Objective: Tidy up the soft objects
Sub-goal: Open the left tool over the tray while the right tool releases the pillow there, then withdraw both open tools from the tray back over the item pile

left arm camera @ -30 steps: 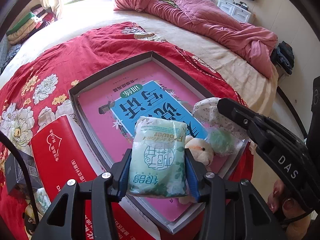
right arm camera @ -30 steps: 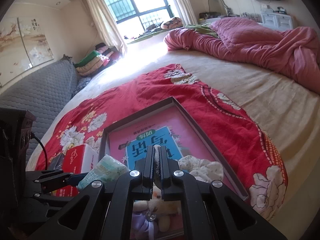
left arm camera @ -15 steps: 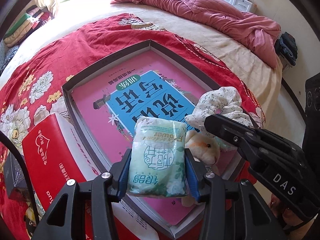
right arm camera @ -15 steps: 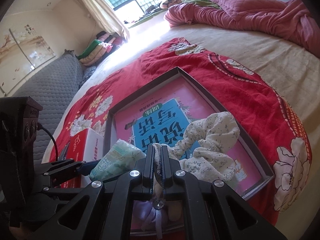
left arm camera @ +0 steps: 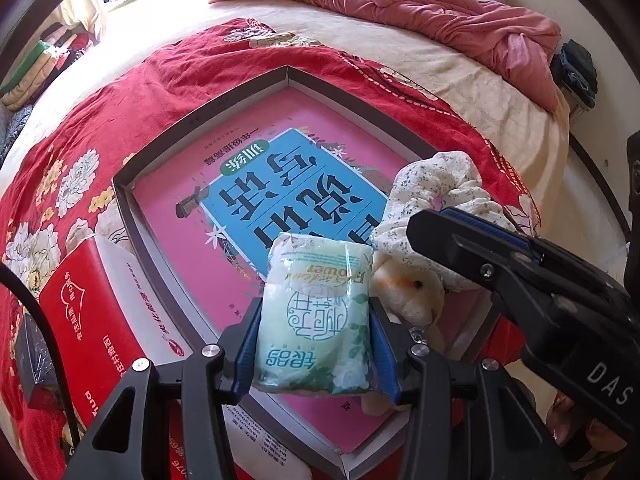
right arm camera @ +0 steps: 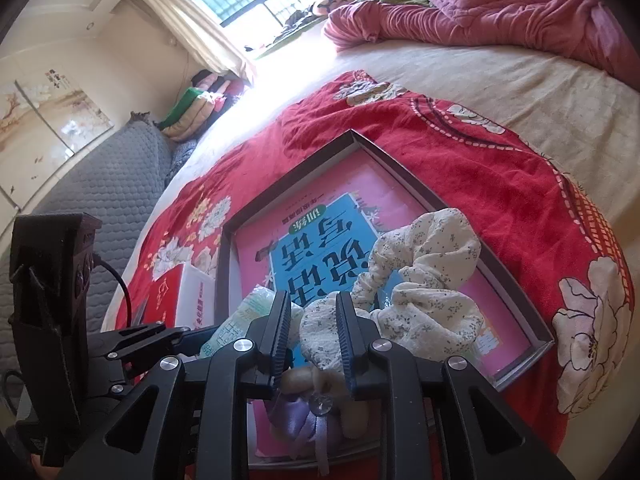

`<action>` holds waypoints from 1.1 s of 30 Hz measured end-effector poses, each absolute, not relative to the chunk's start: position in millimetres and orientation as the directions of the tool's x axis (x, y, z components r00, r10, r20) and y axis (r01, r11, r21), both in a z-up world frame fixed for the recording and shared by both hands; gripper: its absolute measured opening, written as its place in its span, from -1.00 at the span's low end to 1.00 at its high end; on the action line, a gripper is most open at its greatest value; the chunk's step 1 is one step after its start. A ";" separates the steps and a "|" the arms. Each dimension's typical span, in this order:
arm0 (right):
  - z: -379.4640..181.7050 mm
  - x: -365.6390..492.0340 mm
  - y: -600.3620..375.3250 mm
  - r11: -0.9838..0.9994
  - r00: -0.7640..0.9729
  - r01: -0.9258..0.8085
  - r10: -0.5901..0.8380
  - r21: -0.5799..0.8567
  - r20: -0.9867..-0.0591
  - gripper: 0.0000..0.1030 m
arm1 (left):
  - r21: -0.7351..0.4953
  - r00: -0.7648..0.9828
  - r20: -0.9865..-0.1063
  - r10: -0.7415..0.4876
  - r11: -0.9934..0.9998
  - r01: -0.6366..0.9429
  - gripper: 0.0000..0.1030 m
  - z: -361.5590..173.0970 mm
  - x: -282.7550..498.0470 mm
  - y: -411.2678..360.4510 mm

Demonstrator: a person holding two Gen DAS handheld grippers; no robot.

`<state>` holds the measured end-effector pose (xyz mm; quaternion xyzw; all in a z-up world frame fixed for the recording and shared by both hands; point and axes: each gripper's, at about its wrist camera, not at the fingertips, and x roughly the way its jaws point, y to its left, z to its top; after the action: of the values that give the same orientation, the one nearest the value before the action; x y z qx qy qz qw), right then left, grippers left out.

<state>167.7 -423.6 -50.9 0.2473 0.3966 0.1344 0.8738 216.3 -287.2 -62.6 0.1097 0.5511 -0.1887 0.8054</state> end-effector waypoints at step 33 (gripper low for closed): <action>-26.2 156.0 -430.7 0.931 0.721 -0.006 0.256 0.364 -0.643 0.11 | 0.031 0.341 -0.930 -0.134 0.899 0.437 0.22 -55.7 213.2 -292.7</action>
<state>156.0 -430.7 -26.2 0.1707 0.3663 0.0720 0.9119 213.2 -292.7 -55.7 0.1386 0.5462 -0.1768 0.8070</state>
